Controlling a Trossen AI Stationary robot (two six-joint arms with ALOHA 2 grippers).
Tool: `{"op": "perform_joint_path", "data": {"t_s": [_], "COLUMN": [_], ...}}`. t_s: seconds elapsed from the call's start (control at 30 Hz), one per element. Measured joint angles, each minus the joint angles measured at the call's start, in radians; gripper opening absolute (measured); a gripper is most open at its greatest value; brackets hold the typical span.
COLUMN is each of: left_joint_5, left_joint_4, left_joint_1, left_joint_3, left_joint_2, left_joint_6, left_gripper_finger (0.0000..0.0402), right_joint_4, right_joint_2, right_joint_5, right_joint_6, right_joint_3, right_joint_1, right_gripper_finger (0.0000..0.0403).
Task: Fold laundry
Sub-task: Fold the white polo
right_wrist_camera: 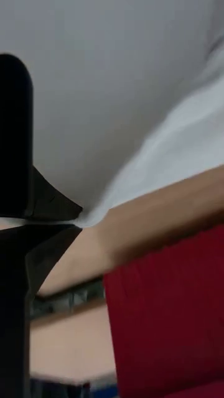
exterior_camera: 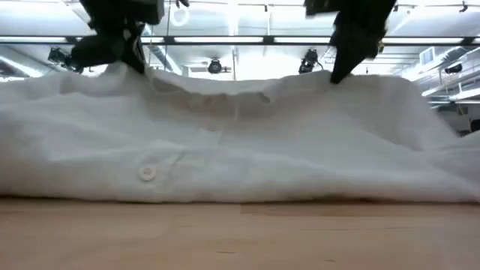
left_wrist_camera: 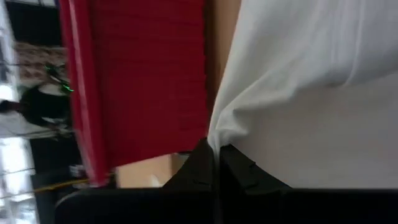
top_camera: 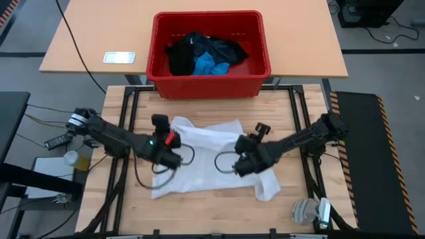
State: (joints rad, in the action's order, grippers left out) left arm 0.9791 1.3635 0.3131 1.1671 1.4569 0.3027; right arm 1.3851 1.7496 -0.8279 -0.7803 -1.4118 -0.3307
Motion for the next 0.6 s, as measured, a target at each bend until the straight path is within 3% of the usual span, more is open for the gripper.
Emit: {"op": "perform_joint_path", "data": {"t_s": [0.13, 0.23, 0.3, 0.43, 0.6], "left_joint_5": [-0.05, -0.065, -0.127, -0.228, -0.276], "left_joint_4": [-0.149, -0.182, -0.185, -0.18, -0.178], "left_joint_1": [-0.097, -0.163, -0.202, -0.256, -0.303], "left_joint_3": [-0.092, -0.14, -0.152, -0.167, -0.18], "left_joint_2": [-0.079, -0.106, -0.106, -0.106, -0.106], "left_joint_6": [-0.096, -0.108, -0.108, -0.096, -0.1], "left_gripper_finger": [0.0004, 0.0004, 0.0004, 0.0016, 0.0078], "right_joint_4": [-0.082, -0.198, -0.279, -0.434, -0.496], "right_joint_2": [0.0, 0.0, 0.0, 0.0, 0.0], "right_joint_5": [-0.046, -0.083, -0.086, -0.002, 0.099], "right_joint_6": [0.117, 0.238, 0.351, 0.536, 0.604], "right_joint_3": [0.032, 0.054, 0.07, 0.082, 0.083], "right_joint_1": [0.088, 0.149, 0.188, 0.265, 0.35], "right_gripper_finger": [0.0016, 0.0017, 0.0021, 0.0042, 0.0106]}}
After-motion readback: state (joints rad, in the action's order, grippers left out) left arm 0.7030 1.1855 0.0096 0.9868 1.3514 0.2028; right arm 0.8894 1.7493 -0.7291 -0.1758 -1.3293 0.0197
